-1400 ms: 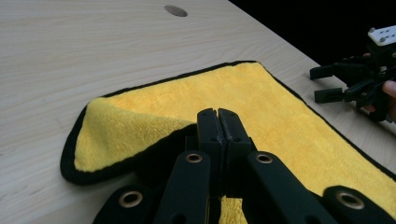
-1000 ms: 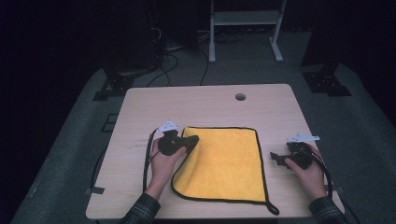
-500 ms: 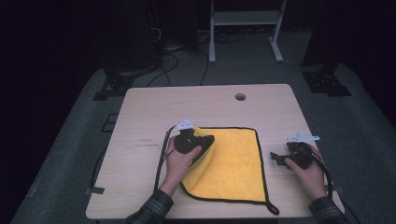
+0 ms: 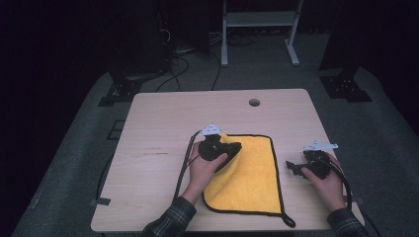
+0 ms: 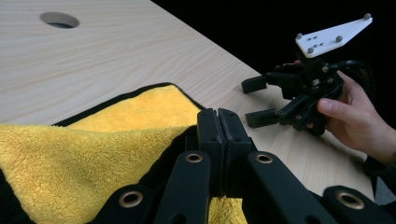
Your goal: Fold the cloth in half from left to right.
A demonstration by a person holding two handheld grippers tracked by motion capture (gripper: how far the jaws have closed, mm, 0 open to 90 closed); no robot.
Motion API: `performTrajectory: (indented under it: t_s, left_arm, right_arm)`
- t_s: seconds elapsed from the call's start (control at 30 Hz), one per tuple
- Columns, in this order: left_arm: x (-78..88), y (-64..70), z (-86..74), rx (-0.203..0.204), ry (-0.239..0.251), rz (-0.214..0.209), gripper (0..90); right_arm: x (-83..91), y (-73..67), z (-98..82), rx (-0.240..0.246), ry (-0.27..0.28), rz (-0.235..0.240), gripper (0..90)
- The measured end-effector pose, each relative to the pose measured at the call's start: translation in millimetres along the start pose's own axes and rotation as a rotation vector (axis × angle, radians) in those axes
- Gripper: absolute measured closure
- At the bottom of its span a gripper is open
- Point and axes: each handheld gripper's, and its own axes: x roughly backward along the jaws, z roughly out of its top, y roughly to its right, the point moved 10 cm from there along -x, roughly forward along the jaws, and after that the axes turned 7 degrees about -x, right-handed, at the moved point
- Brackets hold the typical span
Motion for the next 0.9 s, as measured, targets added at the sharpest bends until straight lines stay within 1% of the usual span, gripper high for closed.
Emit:
performTrajectory:
  t_s: [0.23,0.4,0.47,0.53,0.63,0.77,0.8,0.9]
  left_arm:
    - [-22.1,14.0,4.0,-0.010,-0.012,-0.037,88.6]
    - [-40.9,23.7,4.9,-0.007,-0.020,-0.061,88.6]
    - [-48.4,27.0,4.7,-0.004,-0.022,-0.065,88.5]
    - [-56.1,29.6,3.4,-0.009,-0.032,-0.067,88.5]
    - [-67.4,32.9,1.3,0.000,-0.044,-0.068,88.5]
    - [-80.4,36.3,-1.4,-0.003,-0.063,-0.072,88.5]
    - [-85.4,37.8,-2.8,0.001,-0.068,-0.075,88.5]
    - [-93.8,40.3,-7.3,0.008,-0.088,-0.081,88.5]
  right_arm:
    - [0.0,0.0,0.0,0.000,0.000,0.000,12.6]
    - [0.0,0.0,0.0,0.000,0.000,0.000,12.6]
    - [0.0,0.0,0.0,0.001,0.000,0.000,12.7]
    - [0.0,0.0,0.0,0.000,0.000,0.000,12.7]
    - [0.0,0.0,0.0,0.001,0.000,0.000,12.7]
    - [-0.1,0.1,0.2,0.002,0.001,0.000,12.6]
    - [-0.1,0.1,0.2,0.002,0.001,0.000,12.7]
    - [-0.1,0.1,0.2,0.002,0.001,0.000,12.7]
